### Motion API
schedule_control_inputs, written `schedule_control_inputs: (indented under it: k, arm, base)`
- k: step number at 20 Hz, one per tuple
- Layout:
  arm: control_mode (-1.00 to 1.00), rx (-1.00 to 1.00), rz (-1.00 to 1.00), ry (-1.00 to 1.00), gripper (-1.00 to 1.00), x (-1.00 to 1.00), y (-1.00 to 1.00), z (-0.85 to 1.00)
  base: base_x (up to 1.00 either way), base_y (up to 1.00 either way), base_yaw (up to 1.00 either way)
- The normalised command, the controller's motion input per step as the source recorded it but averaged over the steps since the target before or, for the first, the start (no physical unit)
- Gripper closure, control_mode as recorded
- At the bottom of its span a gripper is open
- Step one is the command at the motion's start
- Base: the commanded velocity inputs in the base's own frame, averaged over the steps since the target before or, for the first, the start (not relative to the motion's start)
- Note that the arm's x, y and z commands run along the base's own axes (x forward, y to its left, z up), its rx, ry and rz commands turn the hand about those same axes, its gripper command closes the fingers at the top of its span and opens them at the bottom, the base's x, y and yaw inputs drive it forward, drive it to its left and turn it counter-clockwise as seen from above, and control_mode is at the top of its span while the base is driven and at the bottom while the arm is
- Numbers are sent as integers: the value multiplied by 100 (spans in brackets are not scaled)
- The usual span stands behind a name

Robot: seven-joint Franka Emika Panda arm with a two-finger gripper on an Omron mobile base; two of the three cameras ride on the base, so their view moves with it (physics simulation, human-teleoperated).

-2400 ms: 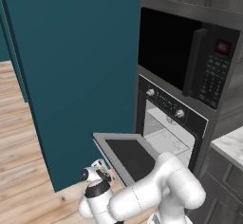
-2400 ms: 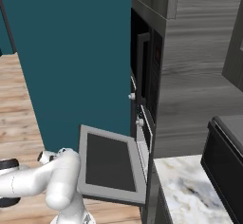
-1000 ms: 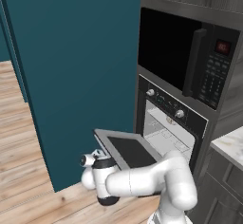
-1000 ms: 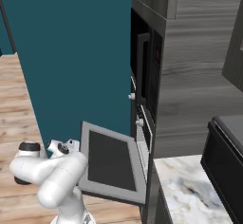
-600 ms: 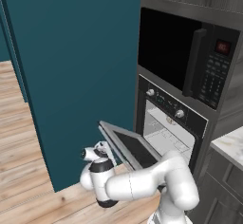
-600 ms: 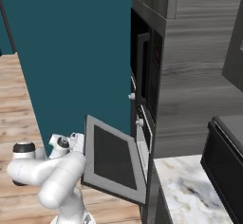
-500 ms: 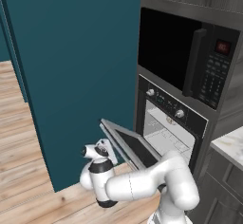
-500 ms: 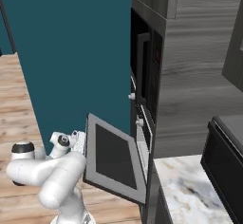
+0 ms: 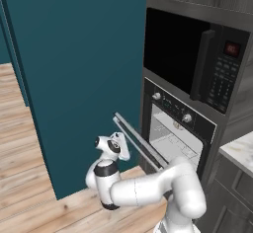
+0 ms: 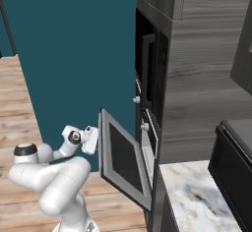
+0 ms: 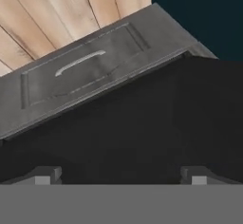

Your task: Place the fish on the top rack of the oven, and slide the tray back inside. Close the oven door.

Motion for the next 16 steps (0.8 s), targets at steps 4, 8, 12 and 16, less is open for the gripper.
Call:
schedule_control_inputs:
  k: [4,8,12,16]
  arm:
    - [-100,0,-18,-8,-100,56,-100,15]
    - [-100,3,-14,-7,-100,71,-100,0]
    - [-100,9,-10,-5,-100,92,-100,-12]
    - [-100,14,-7,-2,-100,100,-100,-19]
  base:
    - [0,0,0]
    - [0,0,0]
    - [0,0,0]
    - [0,0,0]
